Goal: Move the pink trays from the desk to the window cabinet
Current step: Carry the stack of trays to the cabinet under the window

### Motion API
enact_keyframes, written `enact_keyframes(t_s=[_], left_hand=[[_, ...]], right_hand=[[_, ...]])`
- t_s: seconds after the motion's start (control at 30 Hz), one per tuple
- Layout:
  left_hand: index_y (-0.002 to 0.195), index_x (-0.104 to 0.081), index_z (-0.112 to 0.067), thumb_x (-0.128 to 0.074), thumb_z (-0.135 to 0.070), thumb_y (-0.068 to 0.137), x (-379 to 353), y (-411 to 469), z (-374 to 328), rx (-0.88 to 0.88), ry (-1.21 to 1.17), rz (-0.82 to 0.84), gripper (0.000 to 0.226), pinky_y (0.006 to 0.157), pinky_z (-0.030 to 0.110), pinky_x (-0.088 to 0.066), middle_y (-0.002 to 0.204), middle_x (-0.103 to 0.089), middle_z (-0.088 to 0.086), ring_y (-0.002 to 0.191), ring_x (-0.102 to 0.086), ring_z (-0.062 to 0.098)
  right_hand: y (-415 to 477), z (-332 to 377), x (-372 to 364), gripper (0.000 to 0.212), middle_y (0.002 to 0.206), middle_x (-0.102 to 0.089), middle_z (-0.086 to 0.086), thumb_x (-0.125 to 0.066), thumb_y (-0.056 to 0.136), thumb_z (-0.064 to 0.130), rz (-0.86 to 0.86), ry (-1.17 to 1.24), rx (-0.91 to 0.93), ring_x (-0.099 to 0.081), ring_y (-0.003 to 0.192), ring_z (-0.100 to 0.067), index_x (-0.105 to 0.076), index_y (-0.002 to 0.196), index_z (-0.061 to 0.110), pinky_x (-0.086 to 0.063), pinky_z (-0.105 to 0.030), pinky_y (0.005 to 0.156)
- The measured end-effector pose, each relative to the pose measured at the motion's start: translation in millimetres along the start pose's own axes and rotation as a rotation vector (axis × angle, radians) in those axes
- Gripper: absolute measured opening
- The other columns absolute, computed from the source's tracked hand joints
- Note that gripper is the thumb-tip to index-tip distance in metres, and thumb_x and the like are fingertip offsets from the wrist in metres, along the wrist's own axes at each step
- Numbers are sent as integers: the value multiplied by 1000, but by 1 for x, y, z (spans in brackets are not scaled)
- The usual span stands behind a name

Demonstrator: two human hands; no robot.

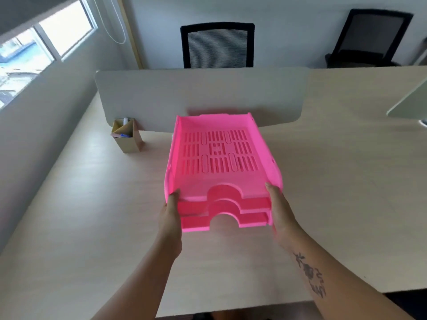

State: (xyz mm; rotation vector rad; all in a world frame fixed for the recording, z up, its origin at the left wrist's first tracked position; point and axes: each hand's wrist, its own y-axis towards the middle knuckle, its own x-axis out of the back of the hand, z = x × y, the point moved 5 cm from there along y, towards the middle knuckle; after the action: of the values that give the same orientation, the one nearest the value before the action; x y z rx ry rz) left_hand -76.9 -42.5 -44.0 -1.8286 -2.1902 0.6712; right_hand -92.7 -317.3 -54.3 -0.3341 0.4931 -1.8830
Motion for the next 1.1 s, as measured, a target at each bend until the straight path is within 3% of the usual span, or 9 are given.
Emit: enact_keyframes(t_s=[0.2, 0.27, 0.47, 0.63, 0.77, 0.8, 0.9, 1.0, 1.1], left_hand=[[114, -68, -23, -54, -71, 67, 6, -35, -23, -83, -128, -190, 68, 93, 59, -52, 104, -76, 16, 96, -72, 38], [114, -68, -24, -54, -71, 67, 12, -53, -28, -127, -157, -257, 68, 93, 59, -53, 104, -76, 15, 96, -72, 38], [113, -69, -26, -55, -70, 71, 46, -139, -32, -291, -298, -564, 62, 95, 56, -52, 105, -76, 12, 98, -72, 34], [100, -69, -31, -59, -64, 74, 88, -254, -15, -345, -459, -878, 43, 88, 51, -56, 99, -76, 9, 92, -72, 32], [104, -72, -28, -63, -66, 62, 124, -364, 16, -416, -551, -1101, 57, 96, 58, -51, 108, -75, 13, 100, -71, 35], [106, -72, -28, -63, -66, 63, 132, -393, 27, -431, -562, -1158, 58, 97, 58, -50, 110, -75, 15, 102, -70, 36], [112, -71, -25, -56, -65, 77, 146, -482, 62, -475, -541, -1307, 55, 95, 60, -51, 111, -74, 18, 100, -71, 37], [114, -71, -20, -50, -56, 88, 153, -568, 101, -501, -550, -1467, 49, 92, 60, -53, 109, -75, 19, 95, -73, 35], [119, -70, -22, -50, -57, 88, 155, -648, 140, -524, -549, -1606, 50, 88, 61, -55, 111, -75, 16, 96, -74, 35]], right_hand=[[-19, 42, -21, 80, 113, -74, -12, -59, 65, 81, 184, -27, 72, -73, 100, -32, -60, 129, 32, -55, -58, 92], [-23, 52, -29, 88, 114, -74, -8, -58, 58, 88, 267, -45, 103, -72, 102, -31, -59, 129, 36, -55, -57, 93], [-50, 74, -71, 82, 123, -70, 5, -57, 51, 91, 554, -84, 208, -64, 116, -24, -58, 122, 51, -45, -56, 104], [-126, 65, -120, 58, 124, -68, 6, -56, 68, 78, 842, -141, 227, -62, 117, -19, -57, 119, 51, -47, -54, 103], [-218, 32, -155, 41, 115, -69, -1, -49, 90, 60, 1101, -211, 215, -67, 101, -17, -56, 124, 38, -54, -36, 73], [-242, 21, -162, 40, 114, -69, -2, -47, 92, 59, 1170, -233, 207, -68, 100, -18, -55, 125, 37, -54, -37, 71], [-323, -19, -175, 49, 120, -69, -3, -51, 83, 71, 1390, -269, 167, -67, 110, -25, -55, 124, 44, -56, -53, 89], [-405, -63, -177, 67, 134, -63, 4, -56, 66, 85, 1576, -308, 134, -58, 126, -24, -53, 126, 54, -44, -57, 105], [-484, -107, -168, 68, 128, -67, 4, -55, 68, 85, 1722, -380, 97, -64, 118, -19, -58, 125, 47, -51, -51, 98]])
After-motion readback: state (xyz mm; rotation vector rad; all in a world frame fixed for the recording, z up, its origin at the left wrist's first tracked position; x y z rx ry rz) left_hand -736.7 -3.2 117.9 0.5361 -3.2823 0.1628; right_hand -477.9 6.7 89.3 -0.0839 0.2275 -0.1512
